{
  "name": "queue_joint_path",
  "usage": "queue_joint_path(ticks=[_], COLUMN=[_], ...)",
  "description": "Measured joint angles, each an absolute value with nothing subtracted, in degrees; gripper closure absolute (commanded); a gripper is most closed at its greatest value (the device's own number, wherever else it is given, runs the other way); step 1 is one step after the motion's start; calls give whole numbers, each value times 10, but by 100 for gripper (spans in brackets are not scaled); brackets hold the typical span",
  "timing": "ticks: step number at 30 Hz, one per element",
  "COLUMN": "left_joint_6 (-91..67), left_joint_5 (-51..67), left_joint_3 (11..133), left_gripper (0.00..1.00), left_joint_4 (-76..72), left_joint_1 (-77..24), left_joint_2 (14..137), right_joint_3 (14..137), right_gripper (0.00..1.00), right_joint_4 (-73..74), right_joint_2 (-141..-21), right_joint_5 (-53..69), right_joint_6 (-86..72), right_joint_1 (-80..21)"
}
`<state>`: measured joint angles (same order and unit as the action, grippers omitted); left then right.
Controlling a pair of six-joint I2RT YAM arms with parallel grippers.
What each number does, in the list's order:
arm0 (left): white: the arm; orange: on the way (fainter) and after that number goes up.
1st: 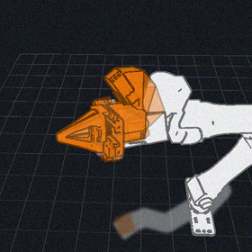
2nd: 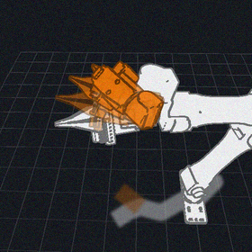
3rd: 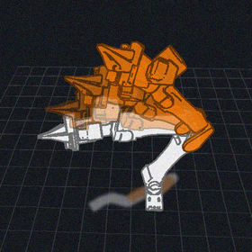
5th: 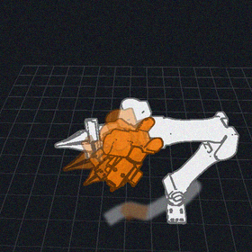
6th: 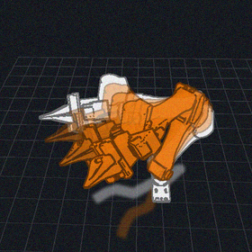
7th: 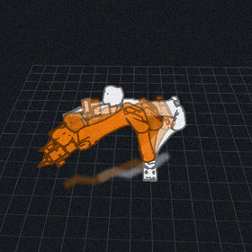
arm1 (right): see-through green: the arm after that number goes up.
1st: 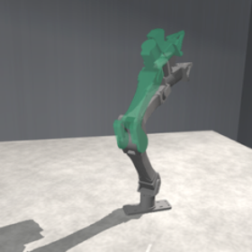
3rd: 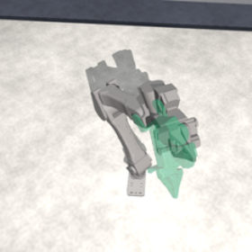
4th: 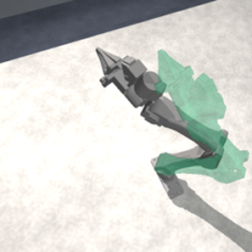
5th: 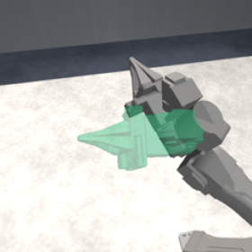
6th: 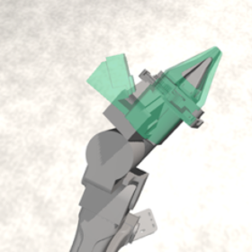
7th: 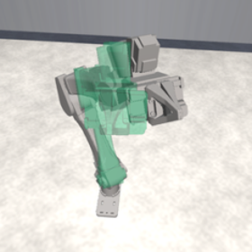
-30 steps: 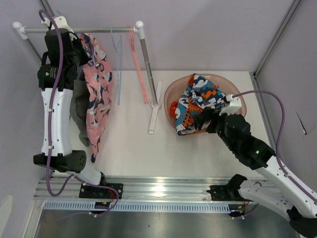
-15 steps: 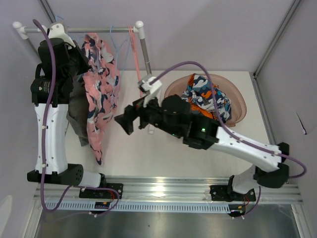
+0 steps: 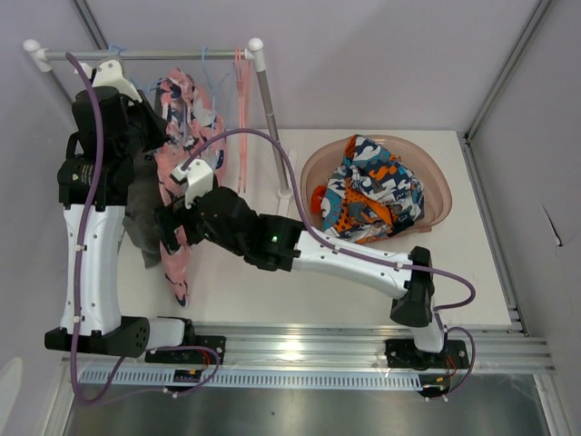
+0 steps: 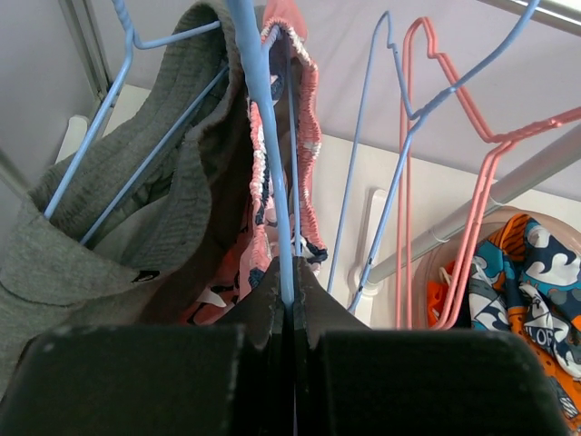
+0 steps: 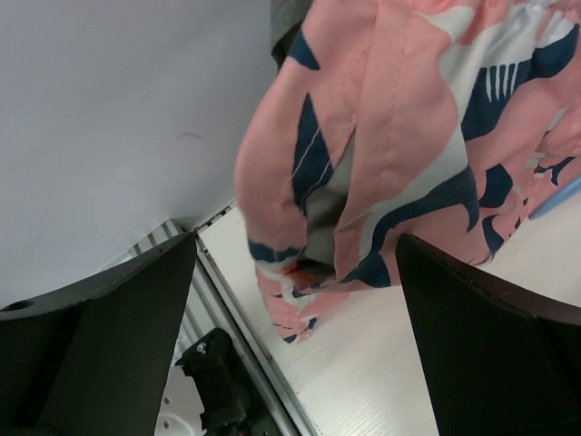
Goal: Remove the shorts from the hanger
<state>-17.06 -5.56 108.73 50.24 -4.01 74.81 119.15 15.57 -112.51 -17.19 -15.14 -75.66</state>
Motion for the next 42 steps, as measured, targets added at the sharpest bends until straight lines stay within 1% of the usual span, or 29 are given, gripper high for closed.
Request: queue_joint_path(ticks=[3,5,7,8,9,10,12,16,20,23,28,32,37,42], left_joint_6=[-171,-171,-171,-171,-171,-171,-171,-171,-171,-171,-170,-169,-170,-175], left_joint_5=[-53,-51,-48,-47,-46,-46,-47,-48,-48,-49,-59,-67,-68,-60], left_joint_3=[1083,1080,1075,1073,1071,1067,1062,1059,1058,1058,1058,1074,1084,1067], left_gripper=[100,100,100,100,100,100,100,100,100,100,100,100,100,100], left_joint_4=[501,500,499,498,497,495,489,488,504,518,530,532,534,521], left_joint_1=[-40,-40,-40,-40,-40,-40,-40,-40,-41,-44,-46,-45,-45,-45], left_joint_2=[739,734,730,728,726,723,720,719,719,719,719,726,726,710], right_joint_3=[1216,1217,1217,1217,1217,1215,1209,1173,1073,975,889,875,878,940], right_gripper=[1,5,24,36,62,77,100,100,100,100,100,100,100,100], right_joint_4=[157,157,156,156,155,153,149,121,80,60,56,63,71,79], right_joint_2=[-1154,-1161,-1167,-1169,-1171,-1172,-1172,-1167,-1126,-1072,-1014,-1007,-1010,-1059], right_joint_5=[-183,-192,-199,-201,-201,-200,-195,-190,-190,-204,-236,-255,-268,-257], right_joint_6=[-161,-165,-171,-174,-178,-180,-187,-204,-224,-244,-273,-288,-289,-278], right_joint_1=[-756,-756,-755,-755,-753,-751,-751,-757,-768,-790,-844,-871,-863,-830])
